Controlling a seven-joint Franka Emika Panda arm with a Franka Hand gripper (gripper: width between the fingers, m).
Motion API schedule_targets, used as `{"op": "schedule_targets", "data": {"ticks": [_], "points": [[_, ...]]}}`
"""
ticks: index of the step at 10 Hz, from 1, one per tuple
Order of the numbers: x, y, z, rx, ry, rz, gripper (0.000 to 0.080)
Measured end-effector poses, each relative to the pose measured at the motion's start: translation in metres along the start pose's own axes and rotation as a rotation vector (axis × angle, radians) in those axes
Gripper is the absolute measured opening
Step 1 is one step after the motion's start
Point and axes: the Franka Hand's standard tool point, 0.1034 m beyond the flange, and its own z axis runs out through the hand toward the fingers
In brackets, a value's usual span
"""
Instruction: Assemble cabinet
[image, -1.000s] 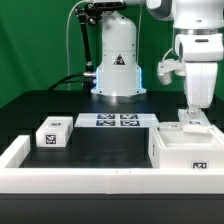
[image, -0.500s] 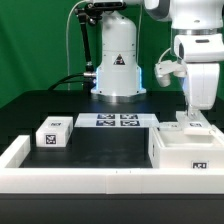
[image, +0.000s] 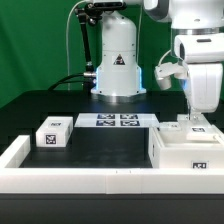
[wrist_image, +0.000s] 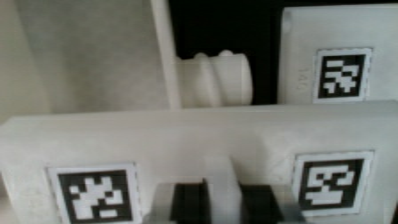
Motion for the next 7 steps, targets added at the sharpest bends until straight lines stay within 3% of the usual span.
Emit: {"op": "schedule_targets", "data": {"ticks": [2,4,7], "points": [[0.001,0.022,-0.001,-0.017,0.011,-0.001,0.007],[0.001,0.029,-0.002,-0.039,0.016,-0.009,0.007],[0.002,0.038,-0.002,-0.047,0.019,-0.024,0.007]]}}
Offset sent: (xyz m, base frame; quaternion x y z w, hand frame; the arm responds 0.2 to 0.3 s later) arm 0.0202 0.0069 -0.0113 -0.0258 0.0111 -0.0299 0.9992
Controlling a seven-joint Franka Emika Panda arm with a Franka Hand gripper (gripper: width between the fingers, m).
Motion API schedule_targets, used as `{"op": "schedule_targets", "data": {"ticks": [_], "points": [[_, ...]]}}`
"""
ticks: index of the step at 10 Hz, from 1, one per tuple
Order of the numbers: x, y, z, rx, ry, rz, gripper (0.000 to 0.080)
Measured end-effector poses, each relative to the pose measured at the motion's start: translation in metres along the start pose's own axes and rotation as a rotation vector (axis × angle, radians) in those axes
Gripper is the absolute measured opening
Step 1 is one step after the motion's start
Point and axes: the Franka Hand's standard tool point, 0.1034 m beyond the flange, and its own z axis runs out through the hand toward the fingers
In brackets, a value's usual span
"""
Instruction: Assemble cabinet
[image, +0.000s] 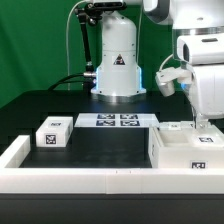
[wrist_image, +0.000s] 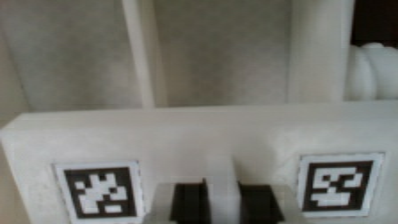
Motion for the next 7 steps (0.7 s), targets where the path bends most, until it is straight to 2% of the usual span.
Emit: {"op": "schedule_targets", "data": {"ticks": [3,7], "points": [[-0.001,0.014,0.0,-0.014,0.007,0.004,0.007],[-0.001,0.015,0.0,-0.01,0.006,0.001,0.007]]}}
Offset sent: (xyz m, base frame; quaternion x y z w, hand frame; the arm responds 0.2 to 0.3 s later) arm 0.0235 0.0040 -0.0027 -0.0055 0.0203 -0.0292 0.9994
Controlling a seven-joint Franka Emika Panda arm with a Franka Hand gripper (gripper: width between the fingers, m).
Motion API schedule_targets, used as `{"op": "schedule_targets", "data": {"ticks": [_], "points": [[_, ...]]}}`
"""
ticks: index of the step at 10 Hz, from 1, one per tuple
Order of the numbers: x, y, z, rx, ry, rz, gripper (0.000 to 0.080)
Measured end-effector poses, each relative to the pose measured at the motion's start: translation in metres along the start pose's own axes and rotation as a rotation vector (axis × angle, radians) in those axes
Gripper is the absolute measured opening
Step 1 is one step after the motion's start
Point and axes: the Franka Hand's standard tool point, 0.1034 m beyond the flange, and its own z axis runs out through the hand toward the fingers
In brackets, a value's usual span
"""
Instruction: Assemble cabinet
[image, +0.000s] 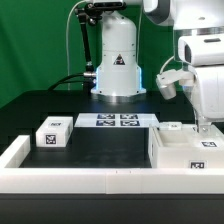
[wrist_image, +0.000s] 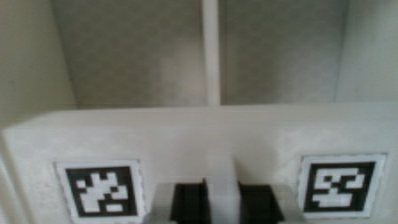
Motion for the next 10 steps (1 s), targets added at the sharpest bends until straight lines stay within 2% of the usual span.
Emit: {"op": "schedule_targets", "data": {"ticks": [2,3,5,8,10], "points": [[-0.0001,-0.0003,0.0005,0.001,0.0,0.0,0.0321],[-0.0001,-0.0004,0.0007,0.001,0.0,0.0,0.0505],[-0.0001,-0.0006,0.001,0.002,0.0,0.0,0.0769],[-0.0001,-0.001,0.0014,0.002,0.0,0.001,0.0797],[0.0011,-0.01,-0.005,0.003,-0.007,0.006,0.0797]]}}
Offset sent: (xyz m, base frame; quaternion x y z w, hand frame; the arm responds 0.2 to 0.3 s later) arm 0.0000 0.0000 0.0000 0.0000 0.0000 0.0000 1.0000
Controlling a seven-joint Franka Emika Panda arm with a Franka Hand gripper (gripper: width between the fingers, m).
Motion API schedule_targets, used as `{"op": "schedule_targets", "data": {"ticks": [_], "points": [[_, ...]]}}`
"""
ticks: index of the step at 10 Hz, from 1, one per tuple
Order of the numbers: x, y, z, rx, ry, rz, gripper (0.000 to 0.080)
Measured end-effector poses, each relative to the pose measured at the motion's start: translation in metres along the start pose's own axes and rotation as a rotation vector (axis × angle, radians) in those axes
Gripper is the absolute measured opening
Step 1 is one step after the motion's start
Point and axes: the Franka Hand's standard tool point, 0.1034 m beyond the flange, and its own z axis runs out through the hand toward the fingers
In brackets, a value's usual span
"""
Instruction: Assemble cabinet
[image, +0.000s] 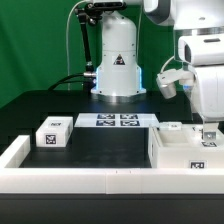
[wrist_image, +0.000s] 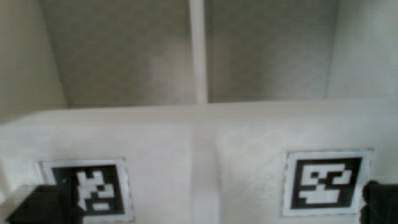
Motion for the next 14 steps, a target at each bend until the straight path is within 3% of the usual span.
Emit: {"op": "schedule_targets", "data": {"ticks": [1,2,4,5,9,10,11,13,14], "points": [[-0.001,-0.007,-0.007,-0.003,-0.008,0.008,0.0797],[-0.004,-0.027,-0.019,0.0,-0.026,0.014,0.0797],[-0.01,-0.046,-0.022,0.003,-0.037,0.018,0.0797],[-0.015,-0.065,-0.017,-0.001,-0.035,0.038,0.0797],[-0.015,-0.063,-0.015,0.003,-0.036,0.039,0.0797],[-0.013,-0.076,-0.01,-0.009,-0.027,0.043,0.0797],[-0.014,-0.1,-0.005,-0.002,-0.029,0.031,0.0797],[-0.016,-0.112,-0.002,0.012,-0.035,0.029,0.0797],[-0.016,-0.11,-0.002,0.011,-0.034,0.03,0.0797]]}}
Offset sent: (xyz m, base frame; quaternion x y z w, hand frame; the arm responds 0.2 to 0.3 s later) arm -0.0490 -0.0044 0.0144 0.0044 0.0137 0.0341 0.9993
